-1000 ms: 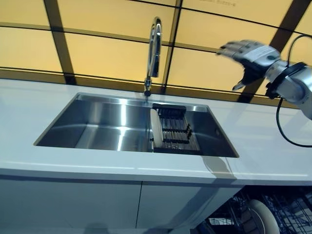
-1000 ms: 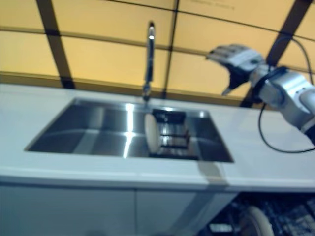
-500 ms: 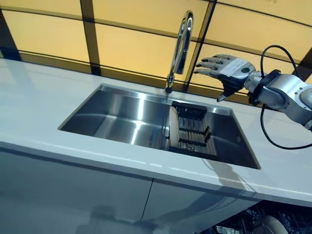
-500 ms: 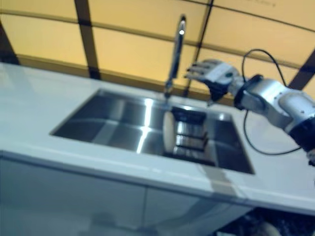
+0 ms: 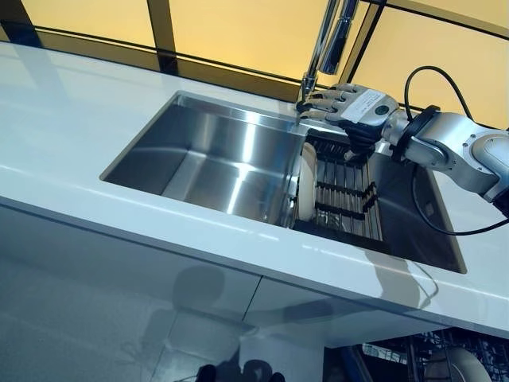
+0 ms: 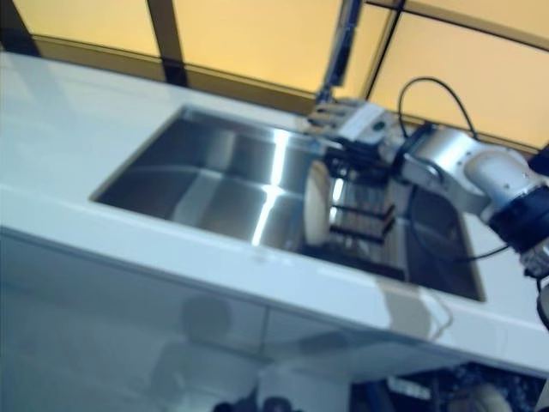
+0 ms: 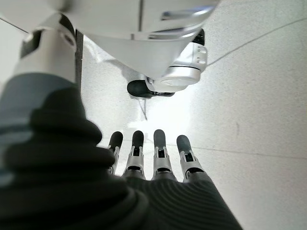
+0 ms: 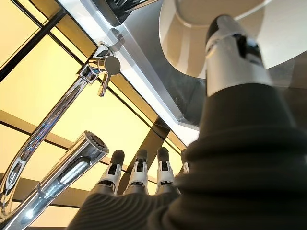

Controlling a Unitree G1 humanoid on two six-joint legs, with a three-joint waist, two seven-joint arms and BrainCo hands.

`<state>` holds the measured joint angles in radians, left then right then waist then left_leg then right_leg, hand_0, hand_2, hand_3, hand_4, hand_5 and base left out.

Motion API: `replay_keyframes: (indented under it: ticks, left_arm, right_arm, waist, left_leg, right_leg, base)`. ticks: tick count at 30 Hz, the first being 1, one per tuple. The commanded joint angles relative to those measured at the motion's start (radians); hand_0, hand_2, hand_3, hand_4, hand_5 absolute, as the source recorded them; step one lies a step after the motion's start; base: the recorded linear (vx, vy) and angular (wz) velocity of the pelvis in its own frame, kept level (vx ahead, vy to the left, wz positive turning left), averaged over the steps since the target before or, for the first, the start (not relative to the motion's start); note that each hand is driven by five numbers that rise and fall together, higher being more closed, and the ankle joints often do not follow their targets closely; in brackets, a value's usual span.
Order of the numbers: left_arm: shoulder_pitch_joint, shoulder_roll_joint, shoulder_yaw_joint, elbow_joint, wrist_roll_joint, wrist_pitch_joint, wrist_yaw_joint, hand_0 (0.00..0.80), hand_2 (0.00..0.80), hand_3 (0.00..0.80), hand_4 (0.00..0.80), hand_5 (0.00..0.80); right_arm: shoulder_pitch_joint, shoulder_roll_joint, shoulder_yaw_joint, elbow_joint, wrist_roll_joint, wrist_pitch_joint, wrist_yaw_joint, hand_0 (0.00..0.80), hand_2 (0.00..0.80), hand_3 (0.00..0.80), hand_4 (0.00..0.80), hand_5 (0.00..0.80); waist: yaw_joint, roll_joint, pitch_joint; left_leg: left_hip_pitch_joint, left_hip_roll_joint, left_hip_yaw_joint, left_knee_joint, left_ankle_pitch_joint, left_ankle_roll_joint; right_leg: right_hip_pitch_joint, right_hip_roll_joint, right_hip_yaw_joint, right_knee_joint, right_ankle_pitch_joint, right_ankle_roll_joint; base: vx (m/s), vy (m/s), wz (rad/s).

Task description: Take plates into dishwasher

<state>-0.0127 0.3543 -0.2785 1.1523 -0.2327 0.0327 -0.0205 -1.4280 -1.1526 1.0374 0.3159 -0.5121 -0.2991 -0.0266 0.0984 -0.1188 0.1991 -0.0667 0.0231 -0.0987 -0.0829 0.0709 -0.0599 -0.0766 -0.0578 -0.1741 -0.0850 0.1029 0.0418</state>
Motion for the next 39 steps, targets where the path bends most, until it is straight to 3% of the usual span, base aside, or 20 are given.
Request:
replay_keyframes:
  ticks: [1,28,39]
  left_arm:
    - [-0.021,0.027,-0.021,0.009,-0.040,-0.013,0.000,0.000,0.000,0.000,0.000,0.000]
    - [-0.033,0.022,-0.008,0.017,-0.056,-0.032,0.003,0.000,0.000,0.000,0.000,0.000]
    - [-0.038,0.024,0.000,0.019,-0.063,-0.051,0.005,0.000,0.000,0.000,0.000,0.000]
  right_arm:
    - [-0.145,-0.010,0.055,0.004,0.008,0.051,0.005,0.000,0.000,0.000,0.000,0.000]
    - [-0.121,0.036,0.032,-0.033,-0.026,0.056,0.069,0.000,0.000,0.000,0.000,0.000]
    - [-0.122,0.050,0.058,-0.035,-0.031,0.026,0.121,0.000,0.000,0.000,0.000,0.000]
  waist:
    - [0.002,-0.028,-0.003]
    - [0.004,-0.033,0.018]
    - [0.012,-0.039,0.034]
  left_leg:
    - [-0.017,-0.020,0.046,-0.004,-0.009,0.017]
    - [-0.025,-0.014,0.053,-0.004,-0.011,0.008]
    - [-0.037,-0.011,0.053,-0.004,-0.006,0.005]
  right_leg:
    - [0.000,-0.025,0.018,-0.002,0.015,0.087]
    - [-0.004,-0.014,0.021,-0.002,0.003,0.080]
    - [-0.012,-0.016,0.010,-0.002,0.001,0.079]
  base:
    - [0.000,0.000,0.00]
    - [-0.004,-0.001,0.00]
    - [0.000,0.000,0.00]
